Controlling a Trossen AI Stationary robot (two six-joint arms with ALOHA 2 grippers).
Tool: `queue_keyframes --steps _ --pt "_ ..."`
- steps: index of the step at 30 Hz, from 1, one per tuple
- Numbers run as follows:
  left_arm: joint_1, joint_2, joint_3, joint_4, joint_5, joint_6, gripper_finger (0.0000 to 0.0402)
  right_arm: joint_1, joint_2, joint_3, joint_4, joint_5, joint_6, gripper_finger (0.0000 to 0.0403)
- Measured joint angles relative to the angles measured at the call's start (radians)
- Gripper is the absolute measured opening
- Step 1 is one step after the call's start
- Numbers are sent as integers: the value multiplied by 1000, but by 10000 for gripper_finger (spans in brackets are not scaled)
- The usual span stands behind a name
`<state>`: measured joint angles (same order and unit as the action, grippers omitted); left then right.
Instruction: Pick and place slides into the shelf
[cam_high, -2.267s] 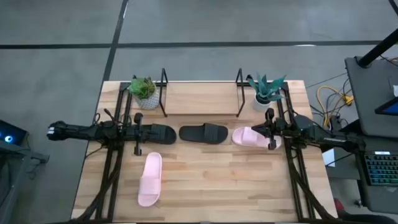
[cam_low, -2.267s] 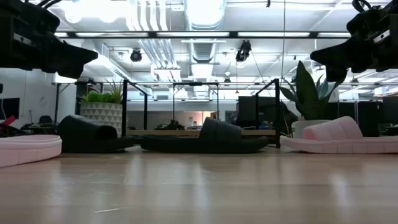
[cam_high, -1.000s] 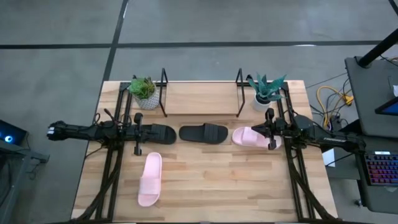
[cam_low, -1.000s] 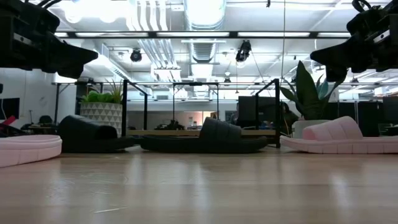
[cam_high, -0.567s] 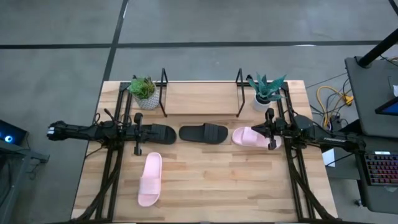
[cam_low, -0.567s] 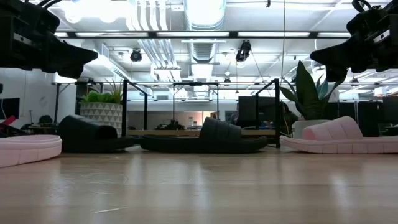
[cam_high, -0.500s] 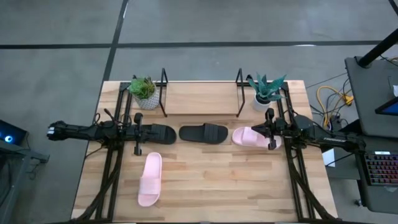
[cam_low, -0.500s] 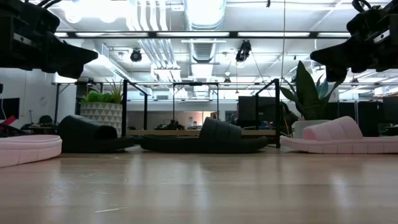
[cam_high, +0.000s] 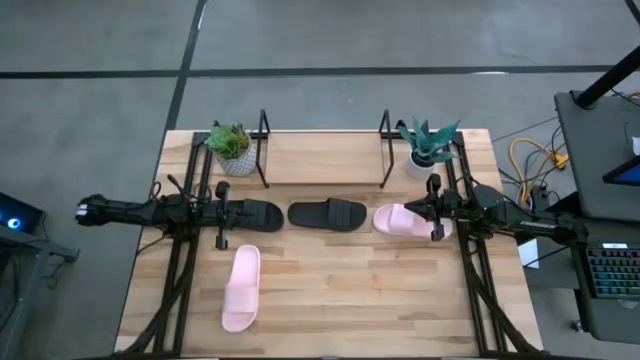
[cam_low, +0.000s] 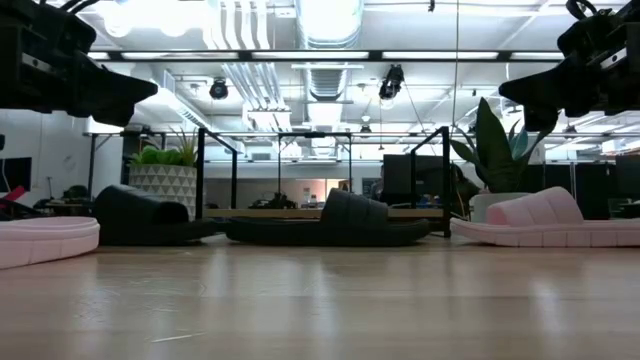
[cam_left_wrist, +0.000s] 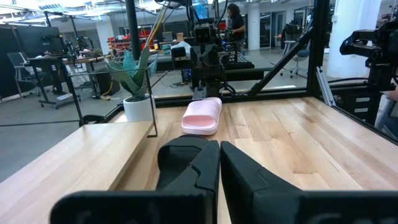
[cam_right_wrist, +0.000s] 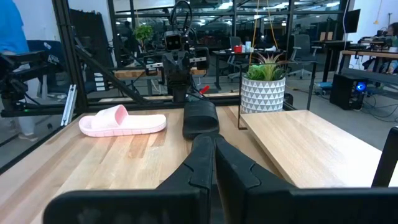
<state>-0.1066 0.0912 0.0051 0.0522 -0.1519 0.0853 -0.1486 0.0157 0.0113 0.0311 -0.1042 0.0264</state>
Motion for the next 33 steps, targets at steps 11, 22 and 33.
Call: queue_keyframes --steps 11,22,33 --pt "0 0 0 0 0 0 0 0 0 0 0 0 0 9" --pt "0 0 0 0 0 0 0 0 0 0 0 0 0 9" --pt "0 0 0 0 0 0 0 0 0 0 0 0 0 9"
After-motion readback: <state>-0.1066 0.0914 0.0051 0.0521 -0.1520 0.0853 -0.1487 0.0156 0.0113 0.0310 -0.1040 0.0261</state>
